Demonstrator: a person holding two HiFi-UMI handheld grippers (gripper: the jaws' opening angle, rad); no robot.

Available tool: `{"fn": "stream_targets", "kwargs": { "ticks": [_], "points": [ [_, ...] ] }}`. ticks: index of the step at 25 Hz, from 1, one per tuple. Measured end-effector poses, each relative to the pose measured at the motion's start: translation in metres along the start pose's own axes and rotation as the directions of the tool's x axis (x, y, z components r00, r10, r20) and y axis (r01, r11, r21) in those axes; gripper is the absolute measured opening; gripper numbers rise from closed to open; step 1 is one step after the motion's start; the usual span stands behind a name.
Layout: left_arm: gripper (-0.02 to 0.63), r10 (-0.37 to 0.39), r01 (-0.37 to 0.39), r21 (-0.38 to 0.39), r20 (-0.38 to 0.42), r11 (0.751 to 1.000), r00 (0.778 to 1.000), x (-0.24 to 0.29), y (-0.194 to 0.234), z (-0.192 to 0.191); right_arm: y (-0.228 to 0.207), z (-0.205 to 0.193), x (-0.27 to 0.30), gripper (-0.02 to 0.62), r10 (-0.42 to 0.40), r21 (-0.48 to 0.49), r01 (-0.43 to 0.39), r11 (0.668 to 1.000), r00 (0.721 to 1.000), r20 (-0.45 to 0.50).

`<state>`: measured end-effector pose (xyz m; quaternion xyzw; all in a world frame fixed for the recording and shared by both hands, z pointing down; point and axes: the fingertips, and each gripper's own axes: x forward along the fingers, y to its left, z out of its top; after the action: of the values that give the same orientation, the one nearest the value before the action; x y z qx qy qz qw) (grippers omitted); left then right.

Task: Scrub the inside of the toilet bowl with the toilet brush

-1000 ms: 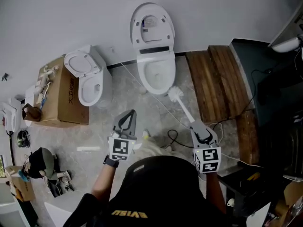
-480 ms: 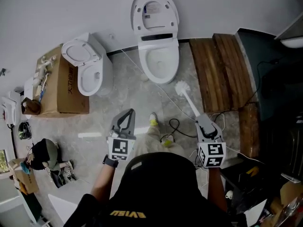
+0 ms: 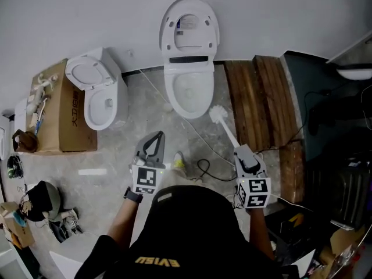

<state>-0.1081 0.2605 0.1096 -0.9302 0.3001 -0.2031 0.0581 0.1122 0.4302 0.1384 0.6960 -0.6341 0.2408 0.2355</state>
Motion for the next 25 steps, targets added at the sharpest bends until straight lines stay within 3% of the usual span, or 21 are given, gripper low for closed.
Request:
{"fn": "stream_targets", "kwargs": {
  "ticks": [5, 12, 20, 25],
  "points": [
    [0.019, -0.04, 0.04, -0.005, 0.024, 0.999, 0.999, 0.027, 0.04, -0.005, 0.023, 0.043, 0.035, 0.158, -0.026, -0.036, 0.025, 0.999, 1.0, -0.008],
    [0.018, -0.087, 0.087, 0.0, 0.011, 0.996, 0.996, 0.053, 0.068, -0.025, 0.037, 0.063, 0.074, 0.158, -0.056, -0.091, 0.051, 0.995, 0.997, -0.057],
    [0.02, -0.026, 0.025, -0.068, -0.015, 0.997, 1.0, 0.085, 0.103, -0.034, 0.024, 0.086, 0.126, 0.158, -0.013, -0.162, -0.003, 0.987, 0.995, -0.096],
    [0.02, 0.041, -0.045, -0.079, -0.057, 0.996, 0.998, 0.122, 0.109, -0.029, -0.014, 0.1, 0.18, 0.158, 0.056, -0.239, -0.088, 0.967, 0.989, -0.137]
  ]
}}
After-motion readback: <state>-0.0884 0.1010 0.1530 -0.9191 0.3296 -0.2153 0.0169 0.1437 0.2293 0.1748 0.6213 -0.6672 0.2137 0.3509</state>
